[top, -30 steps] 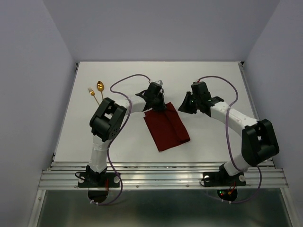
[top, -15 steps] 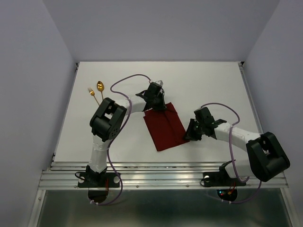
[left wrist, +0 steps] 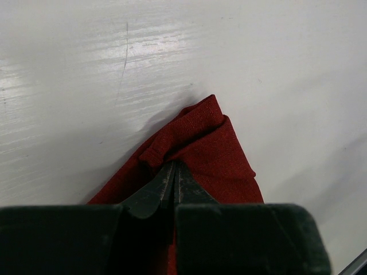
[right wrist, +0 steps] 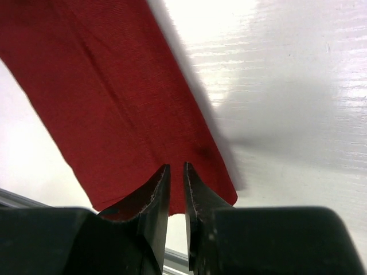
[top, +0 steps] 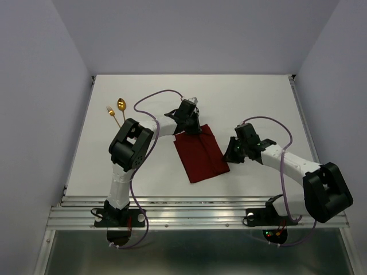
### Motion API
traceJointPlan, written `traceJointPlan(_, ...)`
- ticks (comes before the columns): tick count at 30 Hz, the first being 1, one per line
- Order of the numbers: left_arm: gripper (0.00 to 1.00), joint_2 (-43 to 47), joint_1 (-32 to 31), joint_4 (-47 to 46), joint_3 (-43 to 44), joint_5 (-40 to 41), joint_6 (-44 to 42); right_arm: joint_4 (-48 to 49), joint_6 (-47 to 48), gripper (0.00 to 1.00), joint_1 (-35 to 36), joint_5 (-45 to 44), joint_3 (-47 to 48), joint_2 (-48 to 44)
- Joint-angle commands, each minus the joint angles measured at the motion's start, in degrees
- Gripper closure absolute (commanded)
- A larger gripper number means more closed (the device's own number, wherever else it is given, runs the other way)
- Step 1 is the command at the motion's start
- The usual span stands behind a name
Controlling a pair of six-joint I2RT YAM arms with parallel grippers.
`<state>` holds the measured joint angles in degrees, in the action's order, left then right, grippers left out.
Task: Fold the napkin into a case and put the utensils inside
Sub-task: Smooth out the 2/3-rectangle-folded napkin at the center of the board.
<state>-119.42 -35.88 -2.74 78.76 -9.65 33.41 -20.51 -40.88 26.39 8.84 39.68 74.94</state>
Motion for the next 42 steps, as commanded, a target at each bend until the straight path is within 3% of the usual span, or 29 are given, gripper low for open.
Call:
traceJointPlan(1, 0.9, -0.29, 0.46, 2.66, 0.95, 1.12, -2.12, 2.4, 0.54, 0.78, 0.59, -0.93, -1.27, 3.8)
traceJointPlan(6, 0.9, 0.06, 0.46, 2.66, 0.78, 1.21, -2.38, 3.11, 1.42, 0.79, 0.59, -1.72, -3.65, 7.15)
traceJointPlan(15, 0.9, 0.41, 0.46, 1.69, -0.1, 1.21, -2.21, -3.3, 3.53, 0.79, 1.64, -5.85, 0.75, -1.19)
traceJointPlan(26, 0.9, -0.82, 0.46, 1.78, 1.13, 0.16, -2.56, 0.91, 1.33, 0.91, 5.25, -4.88, -5.4, 3.1)
traceJointPlan(36, 0.9, 0.5, 0.46, 1.25, 0.43, 0.51, -3.17, -4.45, 1.69, 0.93, 5.25, -7.16, 3.55, 0.12)
traceJointPlan(42, 0.85, 0.67, 0.46, 1.51, 1.13, -0.81, -4.84, -3.75, 2.56, 0.93, 5.25, -9.88, 12.07, 6.09)
